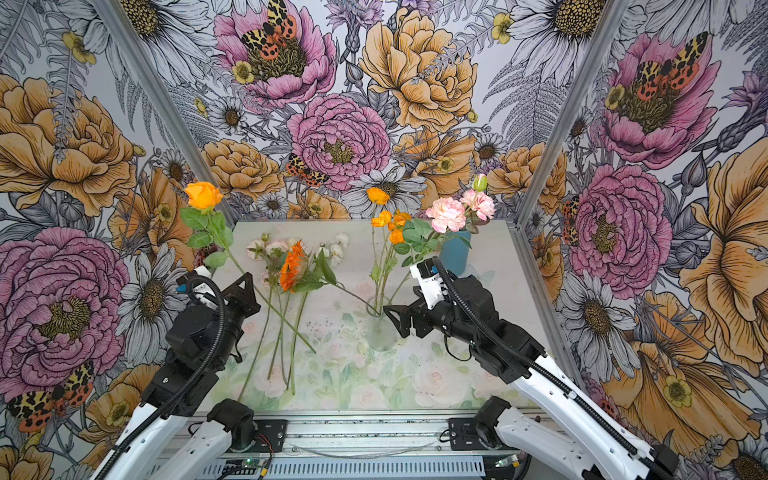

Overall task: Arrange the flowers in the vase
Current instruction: 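Lift the yellow-orange rose with the left gripper and carry it to the vase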

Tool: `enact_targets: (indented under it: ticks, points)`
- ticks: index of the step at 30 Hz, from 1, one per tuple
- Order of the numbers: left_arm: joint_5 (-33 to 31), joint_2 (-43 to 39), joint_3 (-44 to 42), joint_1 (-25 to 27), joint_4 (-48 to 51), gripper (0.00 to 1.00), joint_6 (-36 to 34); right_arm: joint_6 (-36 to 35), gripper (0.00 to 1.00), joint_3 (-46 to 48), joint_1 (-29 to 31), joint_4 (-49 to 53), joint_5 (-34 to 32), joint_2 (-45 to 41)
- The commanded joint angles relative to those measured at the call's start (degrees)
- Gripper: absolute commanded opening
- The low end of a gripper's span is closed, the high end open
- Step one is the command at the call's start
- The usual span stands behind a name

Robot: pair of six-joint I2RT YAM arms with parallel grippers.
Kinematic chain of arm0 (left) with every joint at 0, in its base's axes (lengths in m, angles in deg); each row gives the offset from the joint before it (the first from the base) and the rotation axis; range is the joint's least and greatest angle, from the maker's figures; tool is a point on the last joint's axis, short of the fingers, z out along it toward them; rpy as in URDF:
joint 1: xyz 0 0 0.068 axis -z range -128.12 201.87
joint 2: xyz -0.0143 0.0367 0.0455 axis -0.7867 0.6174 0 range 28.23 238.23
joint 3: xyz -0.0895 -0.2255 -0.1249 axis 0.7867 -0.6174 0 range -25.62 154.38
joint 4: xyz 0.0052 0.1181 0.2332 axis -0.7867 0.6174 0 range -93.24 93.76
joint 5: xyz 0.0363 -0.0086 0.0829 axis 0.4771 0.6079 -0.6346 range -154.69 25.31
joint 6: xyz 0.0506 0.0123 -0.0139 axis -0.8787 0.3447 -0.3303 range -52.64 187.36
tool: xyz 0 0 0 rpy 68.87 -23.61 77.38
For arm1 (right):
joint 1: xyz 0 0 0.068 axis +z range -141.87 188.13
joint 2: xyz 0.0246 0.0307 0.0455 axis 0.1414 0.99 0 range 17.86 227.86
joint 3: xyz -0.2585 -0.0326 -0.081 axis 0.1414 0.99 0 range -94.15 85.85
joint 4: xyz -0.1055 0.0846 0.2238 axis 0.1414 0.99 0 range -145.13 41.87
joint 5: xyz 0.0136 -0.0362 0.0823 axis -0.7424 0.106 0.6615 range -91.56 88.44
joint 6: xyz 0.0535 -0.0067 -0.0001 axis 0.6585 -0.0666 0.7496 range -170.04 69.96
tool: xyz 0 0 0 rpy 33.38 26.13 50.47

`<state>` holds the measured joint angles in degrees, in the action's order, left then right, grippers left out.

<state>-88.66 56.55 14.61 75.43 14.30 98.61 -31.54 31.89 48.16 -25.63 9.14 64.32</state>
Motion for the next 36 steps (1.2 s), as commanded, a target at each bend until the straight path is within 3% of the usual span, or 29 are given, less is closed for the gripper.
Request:
enact_targets:
  ticks: [1,4,6,9,12,17,22,36]
  points:
    - [-4.95,-2.29,3.46,2.01,4.04,0.0,-8.34,1.67,0.99,-0.09,-0.57,-1.15,-1.15,-1.25]
    - [-1.6,-4.03,5.62,4.94,-1.42,0.0,-13.21,1.68,1.0,-0.31,-0.52,-1.08,-1.55,-1.59]
    - [6.05,-3.78,7.95,6.38,-5.8,0.0,-15.57,1.46,0.99,-0.52,-0.57,-1.01,-1.82,-1.38]
    - [20.67,0.07,11.03,7.74,-13.48,0.0,-14.11,1.58,1.0,-0.51,-0.65,-1.04,-3.06,-1.03]
    - [26.69,4.92,10.71,11.1,-26.36,0.0,-11.15,2.79,0.99,-0.12,-0.74,-1.1,-4.77,-0.47]
    - [23.54,14.85,14.42,22.38,-36.03,0.0,-19.46,1.44,0.99,2.89,-0.83,-1.26,-5.1,-1.4]
    - [24.25,25.31,15.95,27.63,-45.65,0.0,-23.16,-0.47,0.99,8.21,-0.83,-2.68,-4.97,-4.35]
    - [22.84,37.83,15.25,28.43,-52.71,0.0,-27.25,-0.84,1.0,10.88,-0.83,-3.65,-4.5,-6.87]
